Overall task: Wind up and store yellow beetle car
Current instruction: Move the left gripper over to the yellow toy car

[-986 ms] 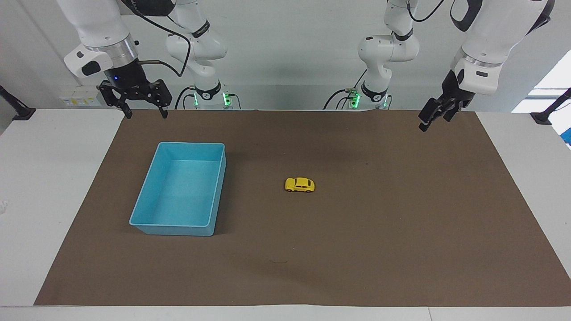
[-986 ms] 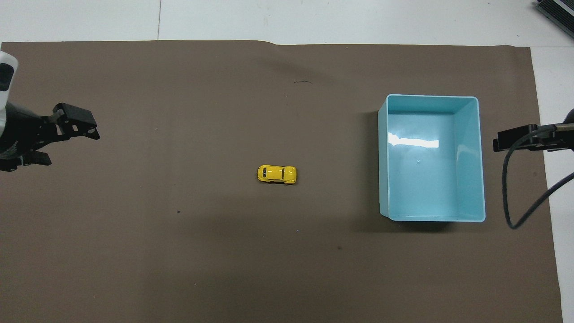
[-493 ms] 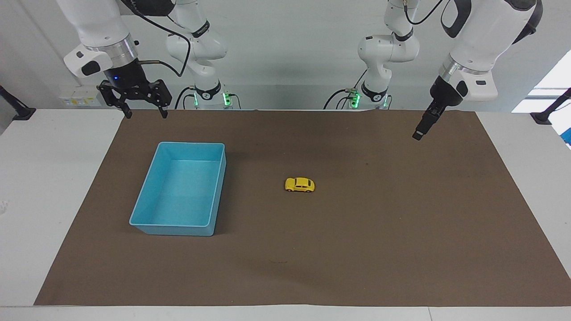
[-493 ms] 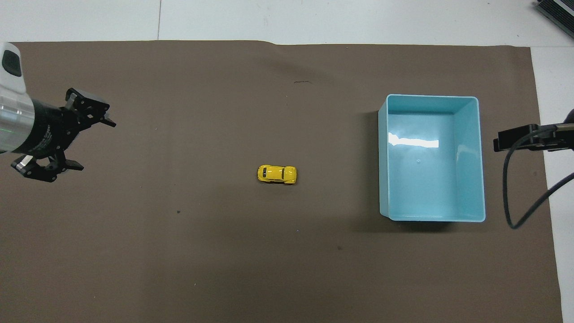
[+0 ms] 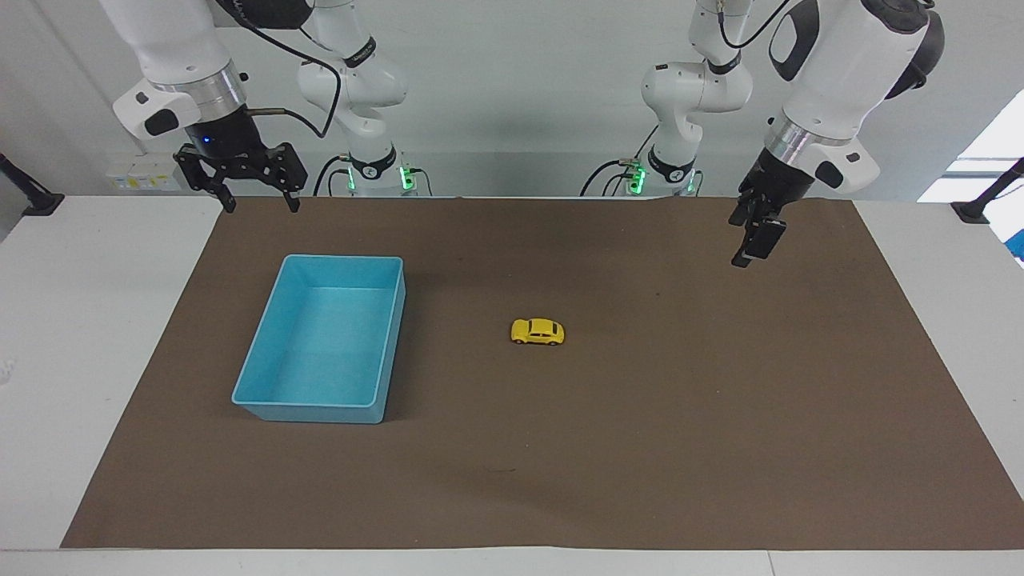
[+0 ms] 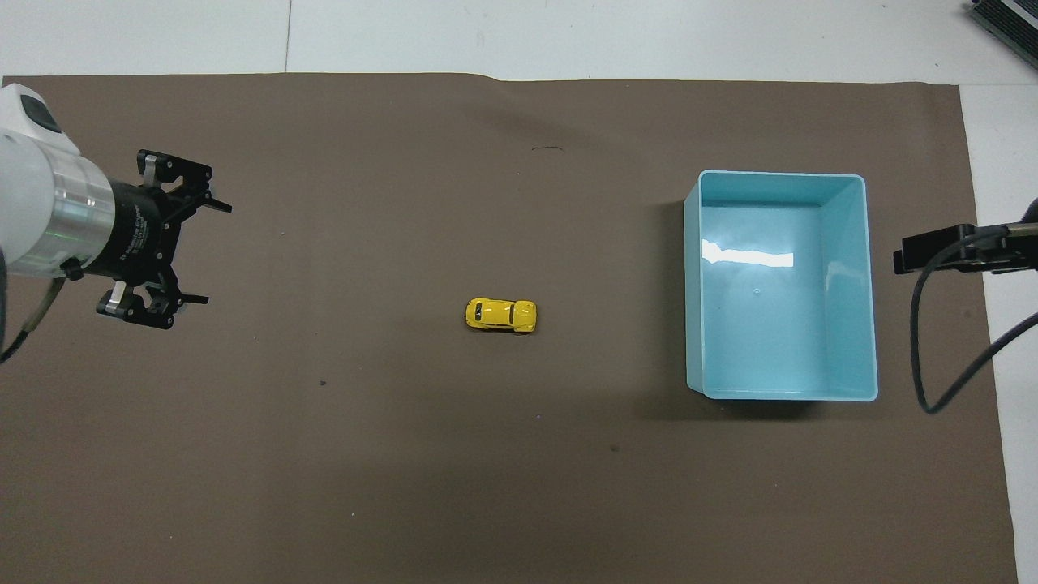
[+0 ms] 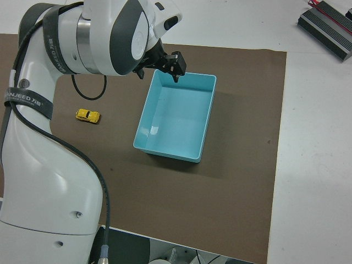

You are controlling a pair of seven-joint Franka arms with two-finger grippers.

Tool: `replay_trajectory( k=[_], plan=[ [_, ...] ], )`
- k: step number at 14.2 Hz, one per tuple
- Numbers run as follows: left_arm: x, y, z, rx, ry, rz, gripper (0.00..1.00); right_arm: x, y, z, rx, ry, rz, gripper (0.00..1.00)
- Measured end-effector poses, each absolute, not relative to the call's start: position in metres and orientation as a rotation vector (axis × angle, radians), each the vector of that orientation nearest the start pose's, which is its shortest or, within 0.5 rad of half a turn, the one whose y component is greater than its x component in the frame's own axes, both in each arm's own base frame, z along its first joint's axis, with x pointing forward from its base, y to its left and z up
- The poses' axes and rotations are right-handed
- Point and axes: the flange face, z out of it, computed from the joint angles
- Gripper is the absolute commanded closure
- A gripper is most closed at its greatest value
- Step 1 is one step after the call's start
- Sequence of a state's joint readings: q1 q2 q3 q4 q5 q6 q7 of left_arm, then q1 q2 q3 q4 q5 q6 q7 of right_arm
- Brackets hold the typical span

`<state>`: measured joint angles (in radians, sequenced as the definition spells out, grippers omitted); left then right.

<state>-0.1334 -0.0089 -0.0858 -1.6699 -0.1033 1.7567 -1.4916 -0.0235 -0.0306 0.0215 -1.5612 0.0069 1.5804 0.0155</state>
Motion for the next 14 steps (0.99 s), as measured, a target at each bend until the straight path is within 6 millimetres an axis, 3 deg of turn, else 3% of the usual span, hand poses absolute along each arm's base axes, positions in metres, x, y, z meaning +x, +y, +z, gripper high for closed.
replay_trajectory(
  k=[9, 14],
  plan=[
    [0.545, -0.213, 0.568, -2.550, -2.017, 0.084, 0.00, 0.546, -0.002, 0.647, -3.134, 0.031, -0.079, 0.00],
    [0.545, -0.263, 0.522, -2.449, -2.037, 0.085, 0.00, 0.546, -0.002, 0.647, -3.134, 0.032, -0.079, 0.00]
  ],
)
